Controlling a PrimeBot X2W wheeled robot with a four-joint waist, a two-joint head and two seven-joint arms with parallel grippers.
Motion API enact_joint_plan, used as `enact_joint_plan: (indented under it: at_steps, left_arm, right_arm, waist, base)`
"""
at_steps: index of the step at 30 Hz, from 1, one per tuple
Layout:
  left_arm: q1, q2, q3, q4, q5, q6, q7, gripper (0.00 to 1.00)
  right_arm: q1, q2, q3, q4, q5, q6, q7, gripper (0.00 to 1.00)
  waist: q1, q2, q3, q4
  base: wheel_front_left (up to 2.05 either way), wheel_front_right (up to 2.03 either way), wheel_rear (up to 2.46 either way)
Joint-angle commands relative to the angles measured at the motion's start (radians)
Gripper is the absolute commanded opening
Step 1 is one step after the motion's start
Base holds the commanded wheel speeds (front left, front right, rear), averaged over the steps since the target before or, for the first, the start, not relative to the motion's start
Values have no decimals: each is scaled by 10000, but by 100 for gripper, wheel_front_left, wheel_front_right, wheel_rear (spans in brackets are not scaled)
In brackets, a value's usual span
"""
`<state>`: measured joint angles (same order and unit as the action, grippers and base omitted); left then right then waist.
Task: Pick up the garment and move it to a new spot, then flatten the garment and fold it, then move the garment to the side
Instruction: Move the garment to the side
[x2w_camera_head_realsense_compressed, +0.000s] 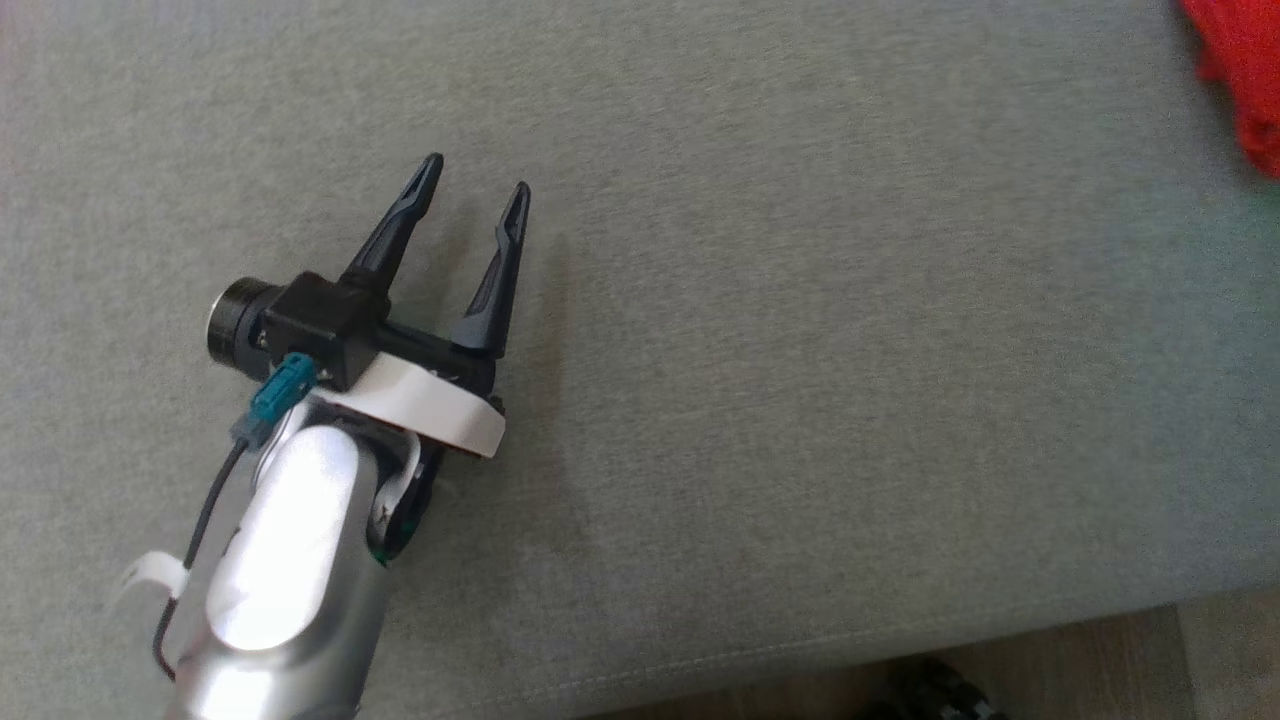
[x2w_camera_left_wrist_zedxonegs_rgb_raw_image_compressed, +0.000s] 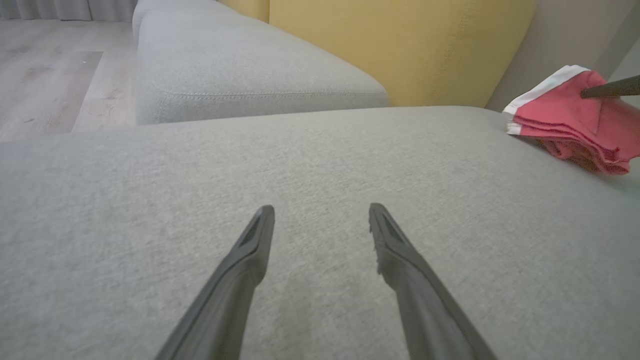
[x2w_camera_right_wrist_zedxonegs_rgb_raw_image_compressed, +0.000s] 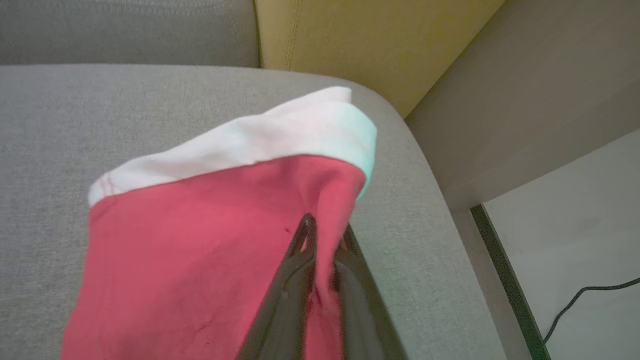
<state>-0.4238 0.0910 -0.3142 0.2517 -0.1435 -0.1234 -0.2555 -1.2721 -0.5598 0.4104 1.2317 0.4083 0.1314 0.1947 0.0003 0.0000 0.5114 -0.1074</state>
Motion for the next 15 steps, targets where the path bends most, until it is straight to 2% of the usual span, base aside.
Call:
enact_joint_plan:
  at_steps: [1, 2, 3, 4, 9, 15]
  left_arm:
    - [-184, 189, 245, -369, -11, -5, -15, 100]
    - [-193, 186, 246, -358, -23, 4, -19, 100]
    - [-206, 184, 247, -342, -35, 9, -23, 100]
    - [-216, 178, 248, -313, -50, 15, -27, 100]
    - [-189, 141, 296, -186, -150, 58, -47, 100]
    - [97, 87, 490, -153, -321, 119, -58, 100]
  right_arm:
    - [-193, -240, 41, -98, -172, -7, -17, 0]
    - [-273, -261, 32, 6, -291, -7, -41, 20]
    - [-340, -277, 13, 90, -410, -7, -106, 73]
    - [-371, -252, 22, 150, -526, -7, -173, 100]
    - [-521, -157, -179, 390, -1152, -7, -759, 100]
    - [-428, 357, -539, 479, -1839, -7, -1917, 100]
  waist:
    - [-3, 0, 287, 278]
    - [-3, 0, 302, 296]
    - [-3, 0, 307, 310]
    - [-3, 0, 283, 318]
    - [-3, 0, -124, 267]
    - [-3, 0, -1234, 167]
  base:
    - [0, 0, 0]
    - [0, 0, 0]
    - [0, 0, 0]
    - [0, 0, 0]
    - [0, 0, 0]
    - [0, 0, 0]
